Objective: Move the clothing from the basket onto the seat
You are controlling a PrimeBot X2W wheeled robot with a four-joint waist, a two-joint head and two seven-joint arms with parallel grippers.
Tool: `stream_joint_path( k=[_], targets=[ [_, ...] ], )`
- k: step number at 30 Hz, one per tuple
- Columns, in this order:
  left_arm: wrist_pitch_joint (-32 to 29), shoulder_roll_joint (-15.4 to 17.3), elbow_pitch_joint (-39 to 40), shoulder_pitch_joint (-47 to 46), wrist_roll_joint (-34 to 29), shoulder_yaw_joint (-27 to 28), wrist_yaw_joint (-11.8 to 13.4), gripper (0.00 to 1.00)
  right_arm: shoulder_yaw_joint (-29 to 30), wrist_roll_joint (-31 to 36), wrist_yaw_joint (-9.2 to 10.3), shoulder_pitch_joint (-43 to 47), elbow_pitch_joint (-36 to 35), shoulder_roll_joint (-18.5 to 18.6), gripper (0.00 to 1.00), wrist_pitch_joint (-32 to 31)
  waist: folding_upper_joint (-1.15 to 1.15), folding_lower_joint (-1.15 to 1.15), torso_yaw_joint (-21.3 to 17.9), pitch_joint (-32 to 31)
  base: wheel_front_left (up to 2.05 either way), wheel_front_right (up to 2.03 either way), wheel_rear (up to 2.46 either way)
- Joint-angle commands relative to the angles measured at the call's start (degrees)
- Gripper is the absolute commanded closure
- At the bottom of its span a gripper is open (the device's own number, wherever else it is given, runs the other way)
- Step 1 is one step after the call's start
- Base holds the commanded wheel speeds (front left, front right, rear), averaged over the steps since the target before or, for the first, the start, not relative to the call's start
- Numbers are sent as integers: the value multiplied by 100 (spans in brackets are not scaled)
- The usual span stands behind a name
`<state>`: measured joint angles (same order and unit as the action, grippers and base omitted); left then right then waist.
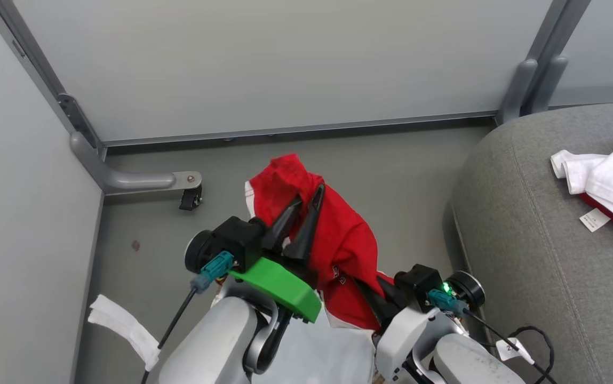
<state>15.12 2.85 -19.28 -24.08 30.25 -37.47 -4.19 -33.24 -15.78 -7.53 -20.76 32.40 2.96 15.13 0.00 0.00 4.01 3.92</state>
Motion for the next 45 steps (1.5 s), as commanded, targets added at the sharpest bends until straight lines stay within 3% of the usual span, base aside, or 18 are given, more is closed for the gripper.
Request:
stream_joint_path(
  k=[1, 8, 16, 24, 33, 39, 45],
  targets=[
    [3, 14, -75, 78, -150, 74, 20, 0, 56, -35, 8, 111, -121, 13, 100, 2, 0, 0, -140, 33, 0, 0, 0],
    [4, 45, -347, 310, -554, 534, -101, 0, 188, -44, 8, 364, -639, 9, 100, 2, 0, 0, -988, 89, 0, 0, 0],
    [4, 44, -491, 479, -906, 1089, -211, 0, 215, -47, 8, 481, -1043, 7, 100, 2, 0, 0, -2374, 253, 0, 0, 0],
    [4, 29, -602, 550, -1104, 1276, -296, 0, 389, -85, 8, 710, -1273, 14, 100, 2, 0, 0, -3415, 332, 0, 0, 0],
    [4, 28, -535, 235, -859, 798, -334, 0, 1152, 81, 8, 811, -1825, 298, 100, 2, 0, 0, -3535, 598, 0, 0, 0],
    [4, 37, -516, 17, -877, 503, -336, 0, 1552, 292, 8, 128, -2203, 971, 100, 2, 0, 0, -3551, 965, 0, 0, 0],
    [4, 247, -427, -189, -944, 344, -337, 0, 1929, 465, 8, -1301, -2208, 1760, 100, 2, 0, 0, -3546, 1458, 0, 0, 0]
  ],
)
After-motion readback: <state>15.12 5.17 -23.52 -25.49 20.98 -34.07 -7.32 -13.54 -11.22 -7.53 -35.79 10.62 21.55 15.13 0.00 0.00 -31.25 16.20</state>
